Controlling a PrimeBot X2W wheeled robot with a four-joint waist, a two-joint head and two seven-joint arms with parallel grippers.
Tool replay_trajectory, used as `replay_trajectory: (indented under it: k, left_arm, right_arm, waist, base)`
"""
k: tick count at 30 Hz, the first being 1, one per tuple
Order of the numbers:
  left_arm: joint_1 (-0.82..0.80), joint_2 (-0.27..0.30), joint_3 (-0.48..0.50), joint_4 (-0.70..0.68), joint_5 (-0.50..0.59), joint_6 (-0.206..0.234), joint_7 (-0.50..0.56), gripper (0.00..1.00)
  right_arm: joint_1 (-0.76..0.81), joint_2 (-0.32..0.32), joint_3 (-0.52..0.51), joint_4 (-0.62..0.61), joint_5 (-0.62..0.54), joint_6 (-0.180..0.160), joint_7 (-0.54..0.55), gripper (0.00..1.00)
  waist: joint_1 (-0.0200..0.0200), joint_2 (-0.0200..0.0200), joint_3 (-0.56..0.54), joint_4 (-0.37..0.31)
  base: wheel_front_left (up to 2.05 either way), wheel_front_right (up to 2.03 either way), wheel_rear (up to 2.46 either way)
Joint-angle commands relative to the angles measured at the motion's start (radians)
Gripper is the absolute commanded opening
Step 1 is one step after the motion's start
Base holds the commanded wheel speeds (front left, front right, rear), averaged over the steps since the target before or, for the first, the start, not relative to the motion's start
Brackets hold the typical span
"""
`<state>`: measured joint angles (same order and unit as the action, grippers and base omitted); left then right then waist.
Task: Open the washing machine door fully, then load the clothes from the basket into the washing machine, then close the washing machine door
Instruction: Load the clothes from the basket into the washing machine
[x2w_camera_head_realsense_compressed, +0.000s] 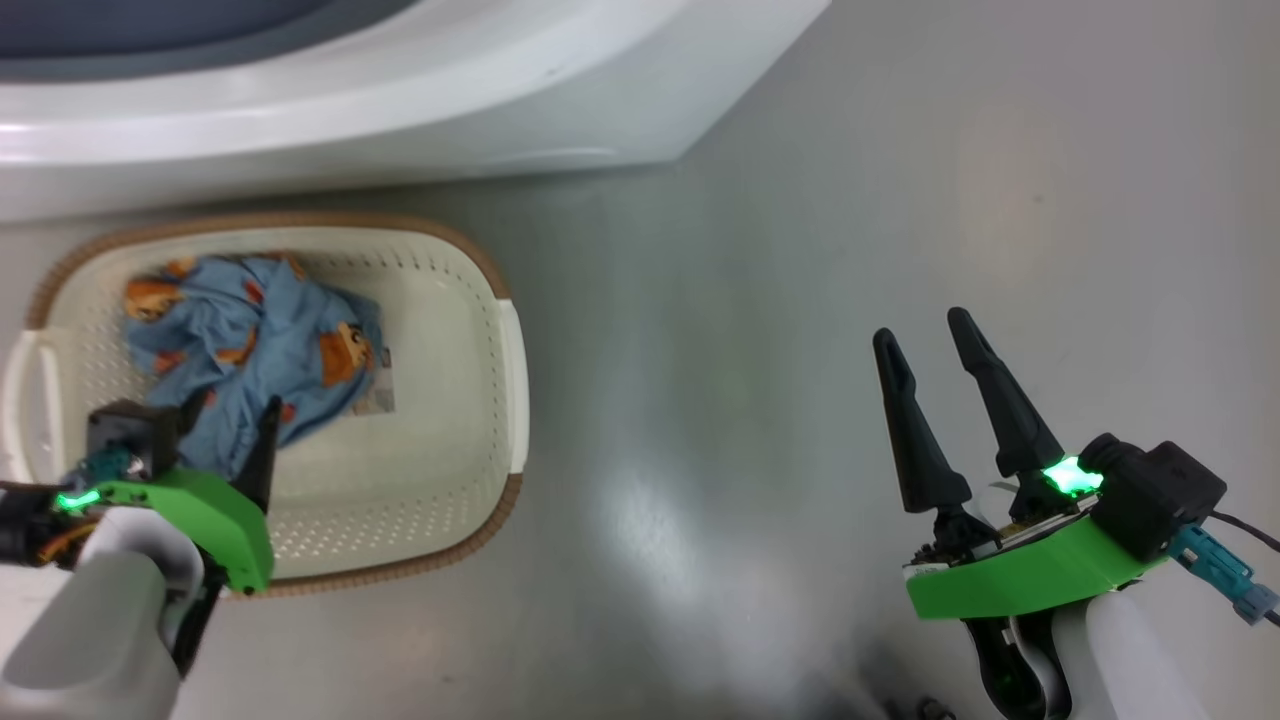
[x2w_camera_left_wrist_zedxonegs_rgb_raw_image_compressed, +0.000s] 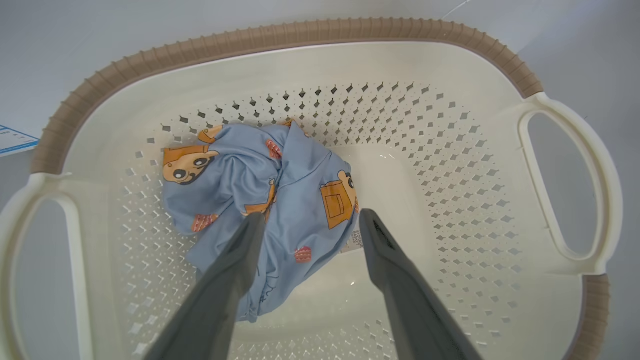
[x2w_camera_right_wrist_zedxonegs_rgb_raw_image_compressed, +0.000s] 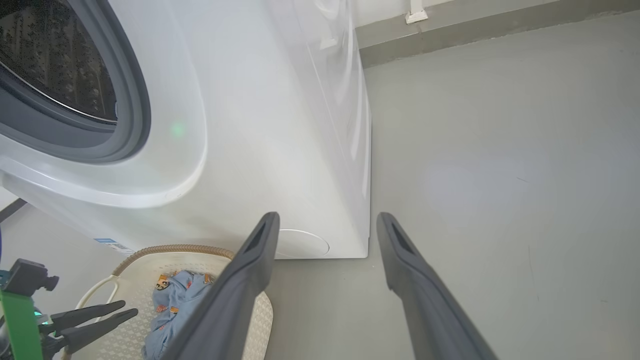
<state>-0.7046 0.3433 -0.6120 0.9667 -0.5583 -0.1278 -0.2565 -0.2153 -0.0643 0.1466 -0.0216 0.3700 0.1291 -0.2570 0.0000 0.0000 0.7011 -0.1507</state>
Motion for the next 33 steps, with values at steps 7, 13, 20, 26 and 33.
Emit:
replay_trajectory:
  k: [7,13,20,26,33]
  left_arm:
    - [-0.066,0.09,-0.042,0.004,-0.042,-0.003,-0.005,1.0]
    - [-0.11,0.124,-0.093,0.02,-0.078,-0.003,-0.005,1.0]
    - [-0.139,0.144,-0.153,0.035,-0.123,-0.003,-0.005,1.0]
    - [-0.176,0.165,-0.198,0.042,-0.158,-0.003,-0.005,1.0]
    - [-0.211,0.185,-0.223,0.072,-0.186,-0.003,-0.005,1.0]
  right_arm:
    - [-0.019,0.01,0.03,-0.02,-0.015,0.002,-0.005,1.0]
    - [-0.038,0.013,0.044,-0.021,-0.014,0.002,-0.005,1.0]
    - [-0.044,0.014,0.055,-0.032,0.011,0.002,-0.005,1.0]
    - [-0.05,0.014,0.064,-0.043,0.017,0.002,-0.005,1.0]
    - [-0.053,0.014,0.07,-0.055,0.018,0.002,-0.005,1.0]
  waist:
    - [0.0,0.0,0.1,-0.022]
    - [0.0,0.0,0.143,-0.041]
    - [0.0,0.0,0.173,-0.065]
    - [0.0,0.0,0.199,-0.081]
    - [0.0,0.0,0.221,-0.095]
  base:
    - [0.0,0.0,0.0]
    - [0.0,0.0,0.0]
    - [0.0,0.0,0.0]
    - [0.0,0.0,0.0]
    - [0.0,0.0,0.0]
